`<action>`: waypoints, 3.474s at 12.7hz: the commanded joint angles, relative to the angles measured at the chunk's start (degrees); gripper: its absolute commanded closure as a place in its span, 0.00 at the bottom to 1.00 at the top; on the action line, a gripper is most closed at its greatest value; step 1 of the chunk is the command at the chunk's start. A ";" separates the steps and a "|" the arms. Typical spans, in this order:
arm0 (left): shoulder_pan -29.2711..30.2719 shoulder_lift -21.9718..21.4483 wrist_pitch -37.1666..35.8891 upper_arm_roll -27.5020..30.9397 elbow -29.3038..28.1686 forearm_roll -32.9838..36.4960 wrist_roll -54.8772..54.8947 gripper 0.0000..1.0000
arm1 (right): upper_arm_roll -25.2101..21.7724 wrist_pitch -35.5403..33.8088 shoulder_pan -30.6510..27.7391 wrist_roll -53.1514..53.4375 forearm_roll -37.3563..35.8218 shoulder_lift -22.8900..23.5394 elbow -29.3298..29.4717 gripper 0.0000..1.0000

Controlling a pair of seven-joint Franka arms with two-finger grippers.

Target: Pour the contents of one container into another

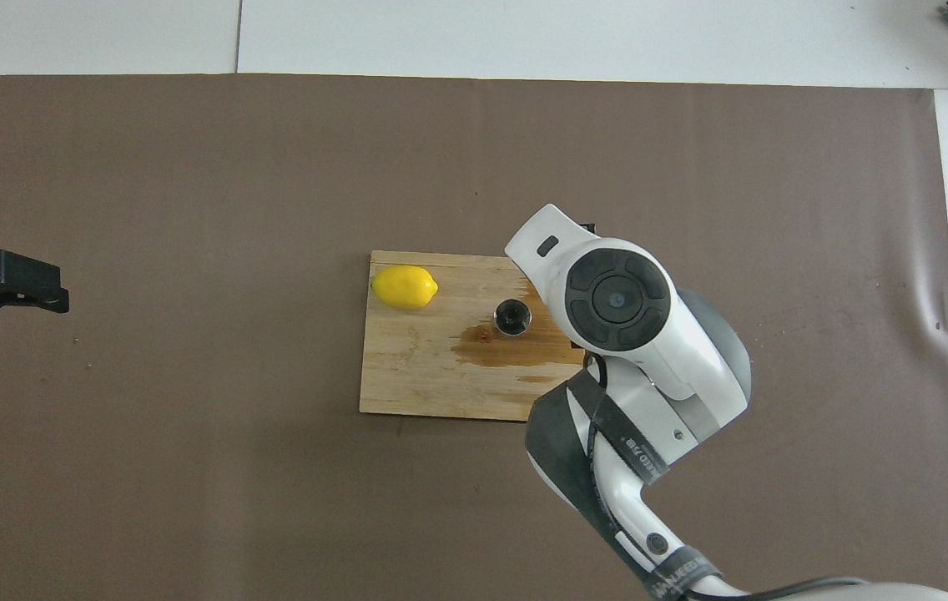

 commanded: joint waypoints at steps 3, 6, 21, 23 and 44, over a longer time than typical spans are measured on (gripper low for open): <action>0.40 -0.70 -0.55 -0.18 -0.73 0.43 0.45 0.00 | 0.48 4.81 -11.30 -21.68 13.72 -0.39 -5.23 1.00; 0.40 -0.70 -0.55 -0.18 -0.73 0.43 0.45 0.00 | 0.48 7.37 -17.55 -32.69 19.70 -0.66 -9.27 1.00; 0.40 -0.70 -0.55 -0.18 -0.73 0.43 0.45 0.00 | 0.04 8.47 -30.75 -40.92 27.72 -6.54 -20.39 0.00; 0.40 -0.70 -0.55 -0.27 -0.73 0.43 0.45 0.00 | -0.05 4.14 -30.84 -36.08 26.93 -6.55 -15.20 0.00; 0.40 -0.70 -0.55 -0.27 -0.73 0.43 0.45 0.00 | 0.65 -28.27 -26.18 63.43 14.27 -8.22 22.34 0.00</action>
